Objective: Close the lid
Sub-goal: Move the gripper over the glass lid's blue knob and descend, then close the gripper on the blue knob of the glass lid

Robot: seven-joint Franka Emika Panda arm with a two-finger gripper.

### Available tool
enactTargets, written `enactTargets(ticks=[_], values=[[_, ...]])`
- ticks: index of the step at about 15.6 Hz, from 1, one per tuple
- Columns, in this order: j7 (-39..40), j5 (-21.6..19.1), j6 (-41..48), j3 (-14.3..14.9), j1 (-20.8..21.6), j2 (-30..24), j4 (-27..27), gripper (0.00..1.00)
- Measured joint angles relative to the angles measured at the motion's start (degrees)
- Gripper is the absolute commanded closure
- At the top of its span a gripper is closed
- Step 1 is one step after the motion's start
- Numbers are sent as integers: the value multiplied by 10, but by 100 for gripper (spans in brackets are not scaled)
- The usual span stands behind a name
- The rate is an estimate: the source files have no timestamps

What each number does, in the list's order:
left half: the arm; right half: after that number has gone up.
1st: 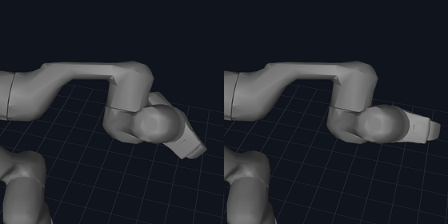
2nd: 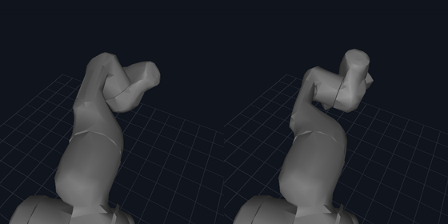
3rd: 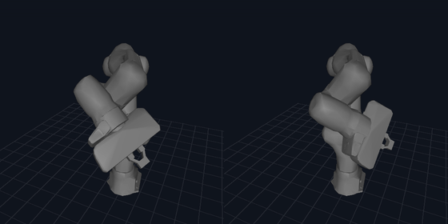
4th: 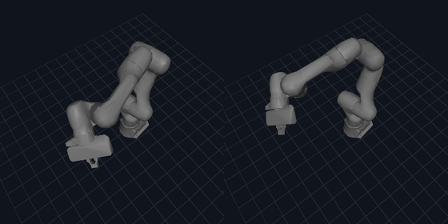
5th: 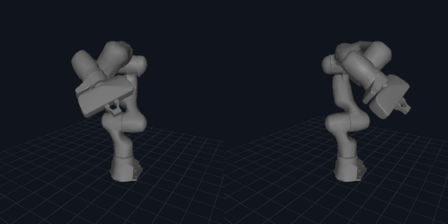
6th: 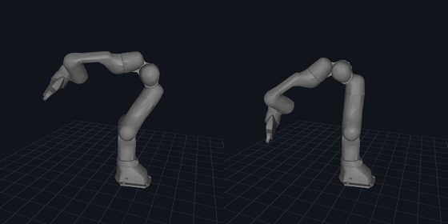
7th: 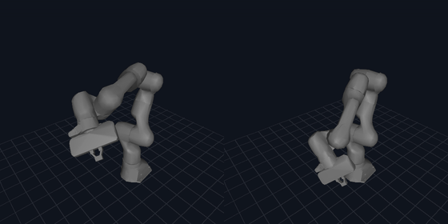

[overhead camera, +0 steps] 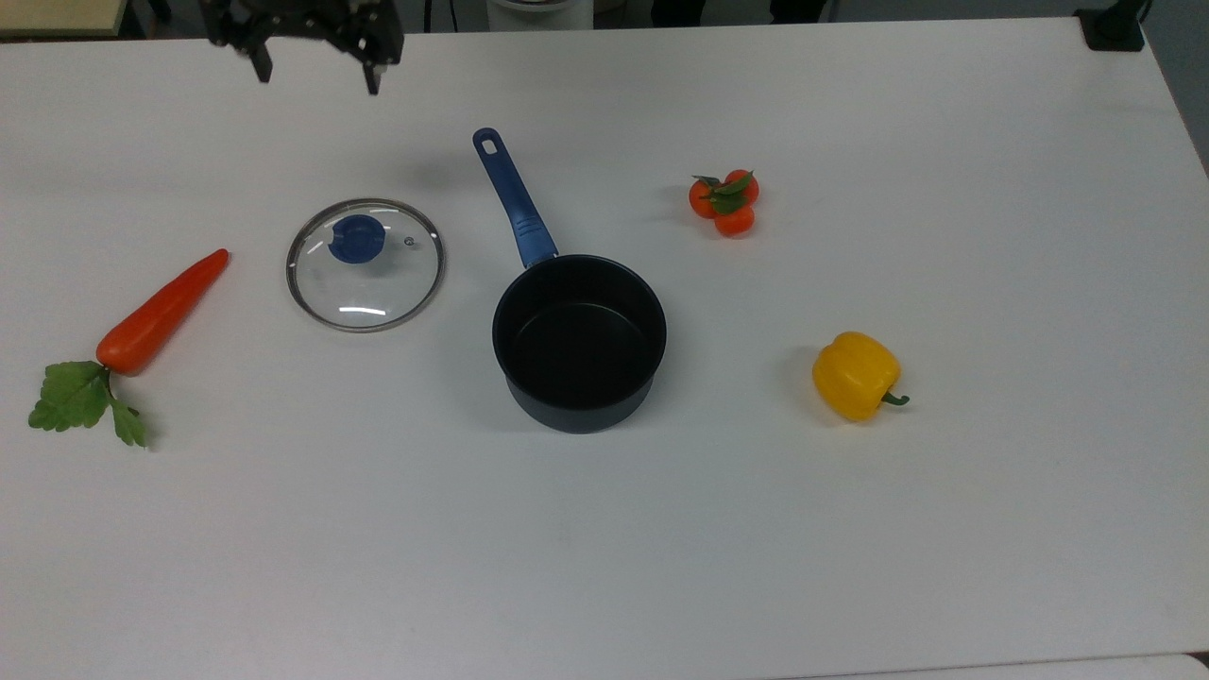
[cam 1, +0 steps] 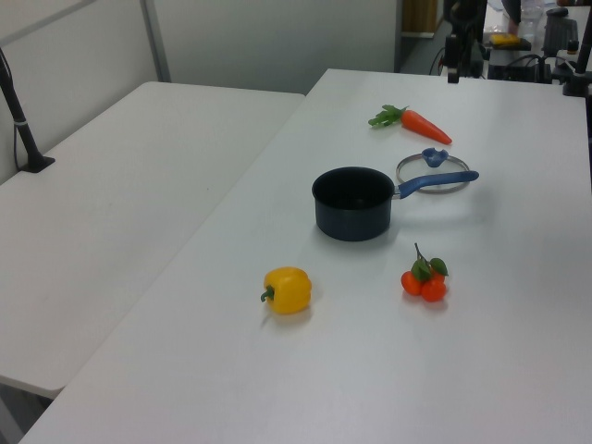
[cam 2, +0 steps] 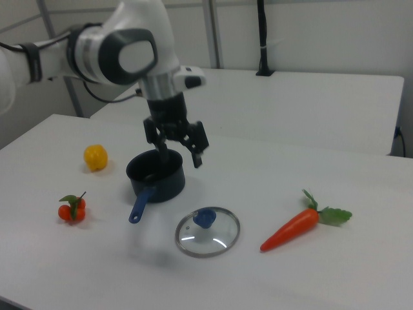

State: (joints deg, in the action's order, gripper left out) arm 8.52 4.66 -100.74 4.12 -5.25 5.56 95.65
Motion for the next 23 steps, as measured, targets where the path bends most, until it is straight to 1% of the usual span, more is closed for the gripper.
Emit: enactTargets(ticks=[9, 15, 18, 20, 21, 23], values=[[23, 0, -163, 0, -23, 50, 100, 0], [23, 0, -219, -3, -21, 99, 109, 0], [22, 0, -232, -5, -20, 114, 109, 0], [19, -1, -239, -7, -20, 120, 109, 5], [14, -1, -243, -9, -20, 123, 109, 10], [3, -1, -247, -13, -20, 126, 110, 24]])
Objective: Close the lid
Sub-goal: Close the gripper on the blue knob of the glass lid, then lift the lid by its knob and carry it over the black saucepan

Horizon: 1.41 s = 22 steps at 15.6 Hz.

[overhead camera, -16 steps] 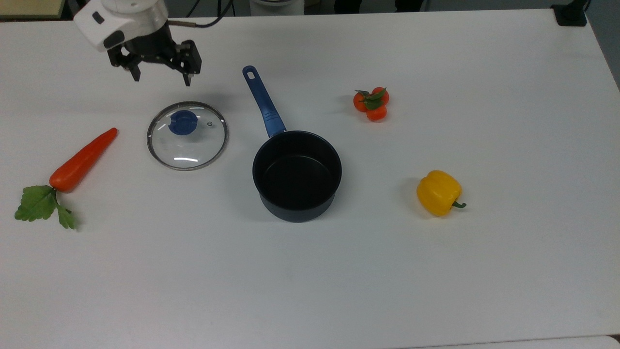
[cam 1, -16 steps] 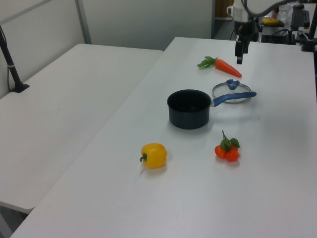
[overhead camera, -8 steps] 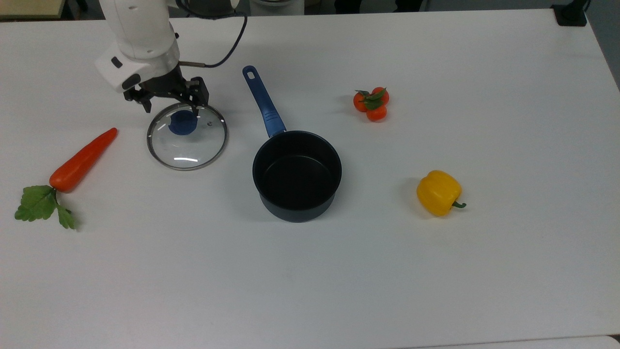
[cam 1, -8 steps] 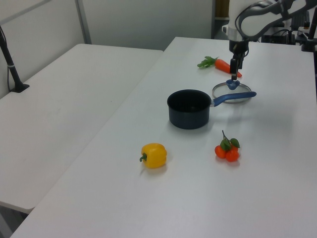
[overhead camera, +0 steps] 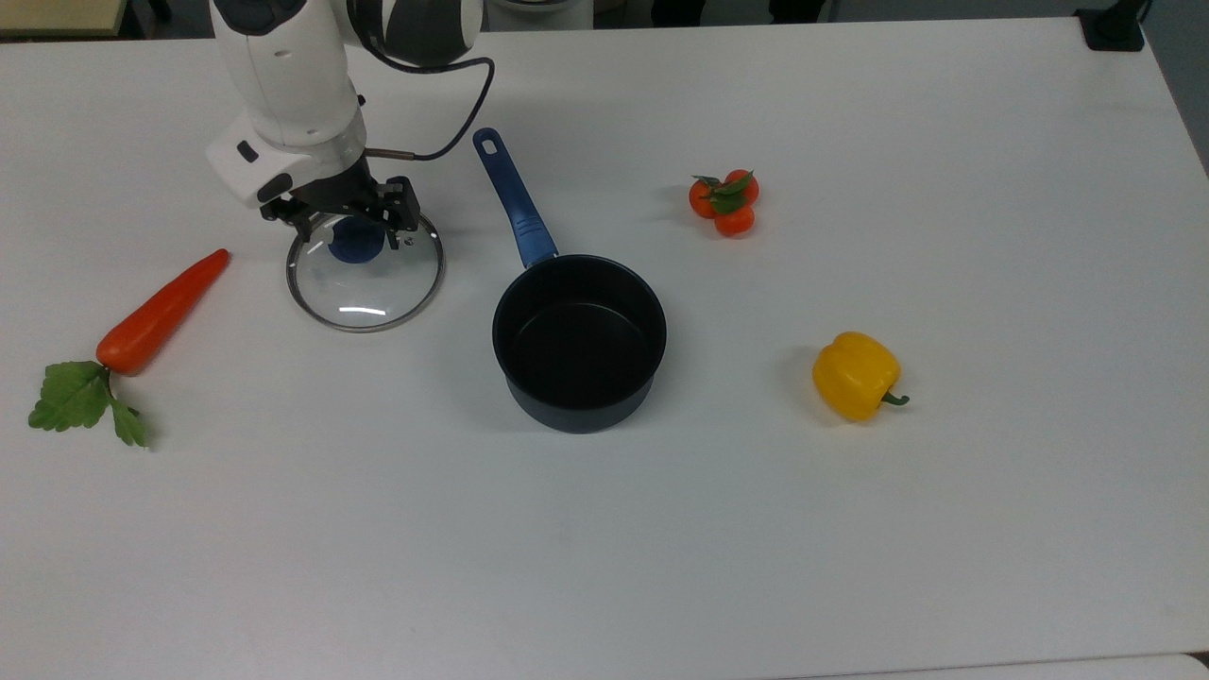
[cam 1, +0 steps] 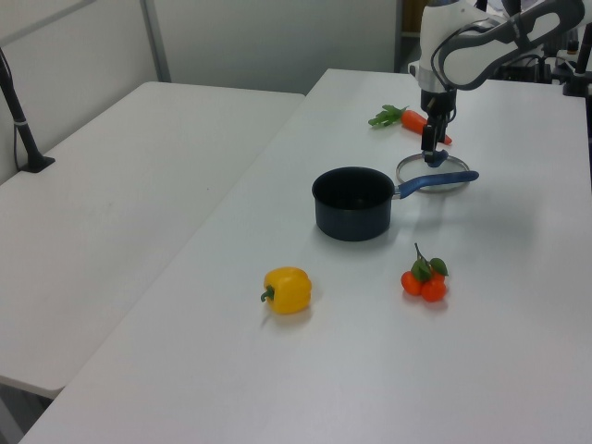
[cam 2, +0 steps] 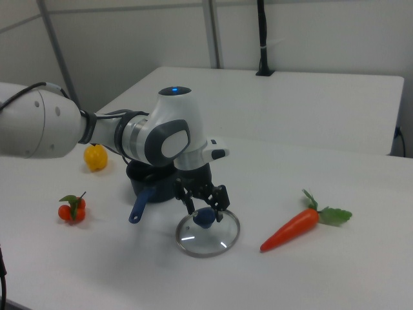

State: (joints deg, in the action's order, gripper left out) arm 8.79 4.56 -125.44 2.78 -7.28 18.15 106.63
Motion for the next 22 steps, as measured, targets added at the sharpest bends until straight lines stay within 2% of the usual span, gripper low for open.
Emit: enactTargets(ticks=[2, 5, 9, 12, 17, 22], values=[[-5, 0, 0, -3, 0, 1, 1, 32], [-7, 0, 0, -5, 0, 2, 1, 32], [-7, 0, 0, -5, 0, 2, 3, 52], [-10, 0, 0, -5, 0, 2, 4, 59], [-26, 0, 45, -5, -1, -7, -9, 60], [-28, 0, 157, -6, 2, -19, -103, 60]])
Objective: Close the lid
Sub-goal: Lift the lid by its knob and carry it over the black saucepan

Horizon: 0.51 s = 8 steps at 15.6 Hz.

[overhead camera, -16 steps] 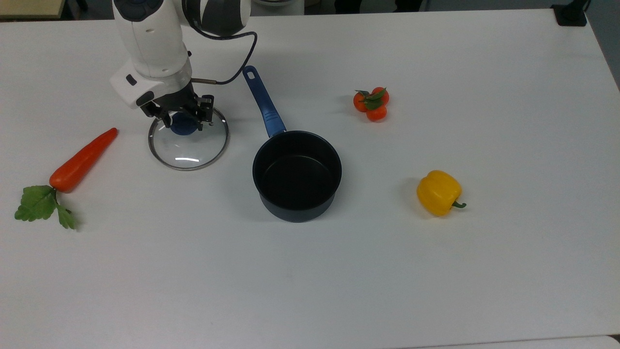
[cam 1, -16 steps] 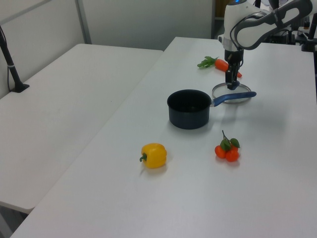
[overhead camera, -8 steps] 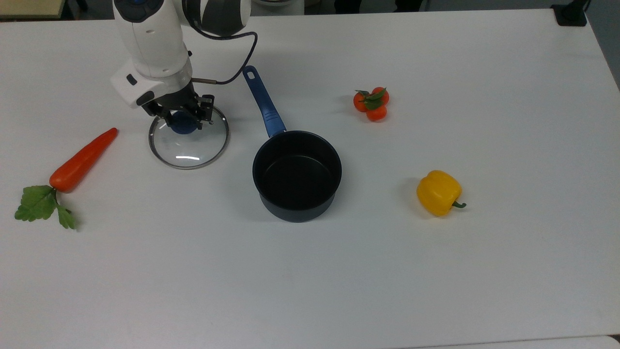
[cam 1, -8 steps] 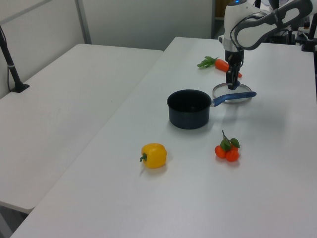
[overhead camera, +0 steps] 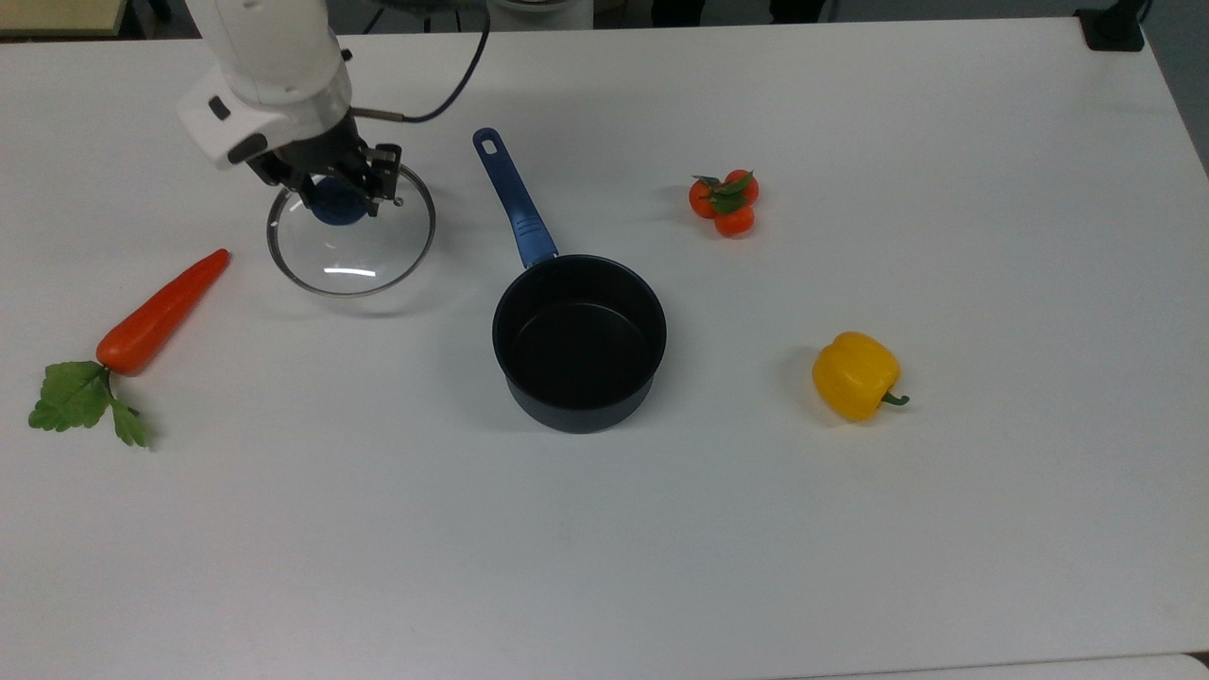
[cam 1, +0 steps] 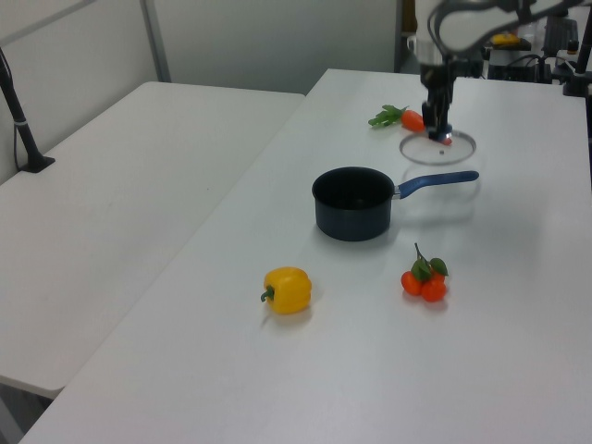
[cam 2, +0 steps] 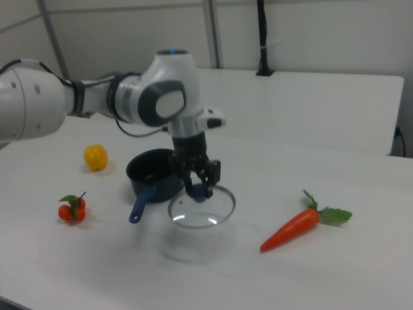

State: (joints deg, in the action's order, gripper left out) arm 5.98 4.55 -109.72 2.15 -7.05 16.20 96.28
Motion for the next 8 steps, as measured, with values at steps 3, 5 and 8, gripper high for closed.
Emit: enactTargets(ticks=[3, 5, 8], values=[[0, 0, 38, -3, 24, -3, -54, 60], [0, 0, 41, -5, 54, -2, -70, 60], [-1, 1, 41, -6, 102, 2, -84, 60]])
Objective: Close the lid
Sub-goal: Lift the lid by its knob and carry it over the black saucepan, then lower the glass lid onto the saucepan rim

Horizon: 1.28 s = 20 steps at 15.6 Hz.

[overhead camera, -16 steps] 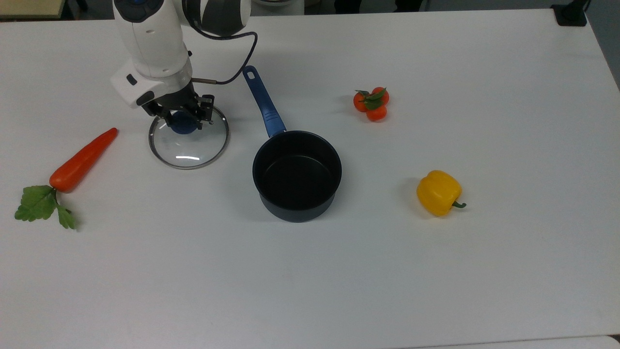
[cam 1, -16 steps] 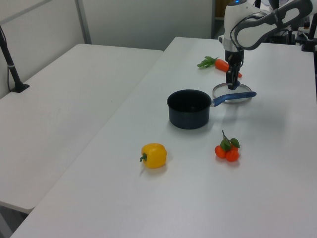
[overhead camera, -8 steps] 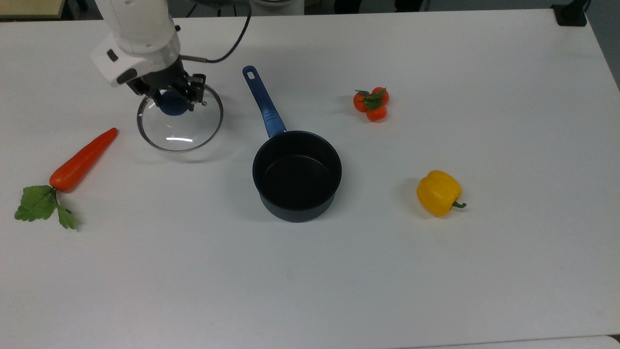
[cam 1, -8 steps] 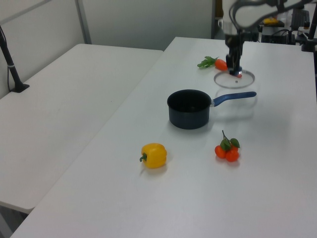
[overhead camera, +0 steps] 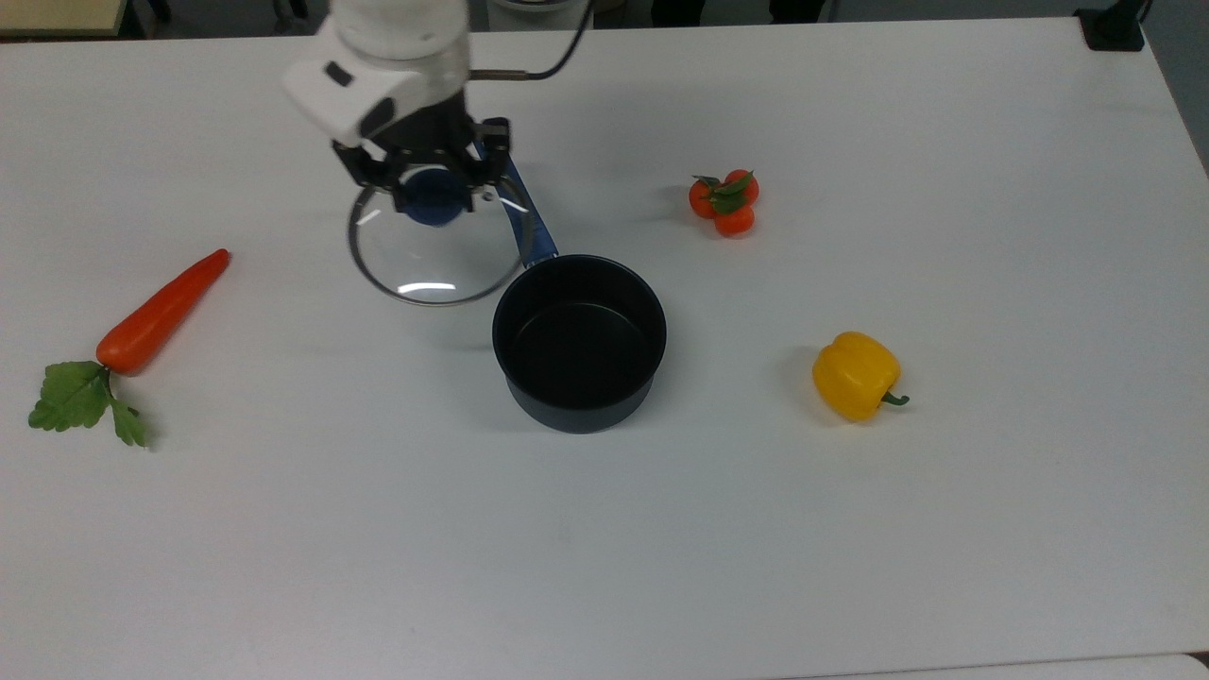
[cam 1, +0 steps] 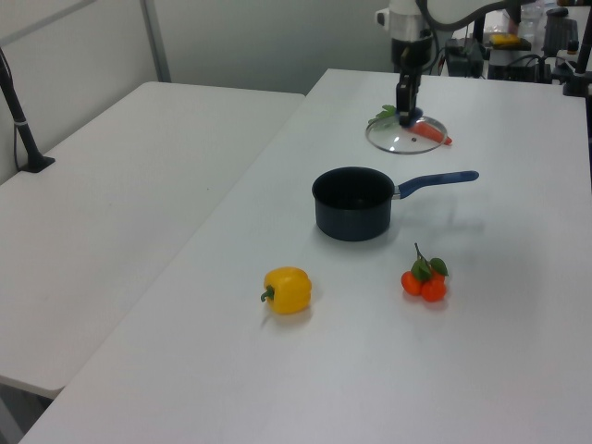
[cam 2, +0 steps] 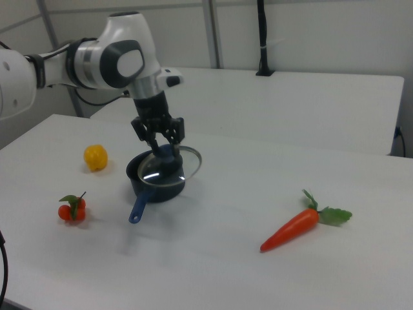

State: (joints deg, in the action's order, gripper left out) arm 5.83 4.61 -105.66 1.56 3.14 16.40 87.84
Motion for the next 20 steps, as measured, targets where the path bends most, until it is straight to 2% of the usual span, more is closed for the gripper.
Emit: enactTargets(ticks=[8, 13, 20], values=[[0, 0, -15, -1, 59, 72, -81, 60], [0, 0, -44, 0, 67, 111, -95, 60], [0, 0, -53, -1, 76, 133, -109, 60]])
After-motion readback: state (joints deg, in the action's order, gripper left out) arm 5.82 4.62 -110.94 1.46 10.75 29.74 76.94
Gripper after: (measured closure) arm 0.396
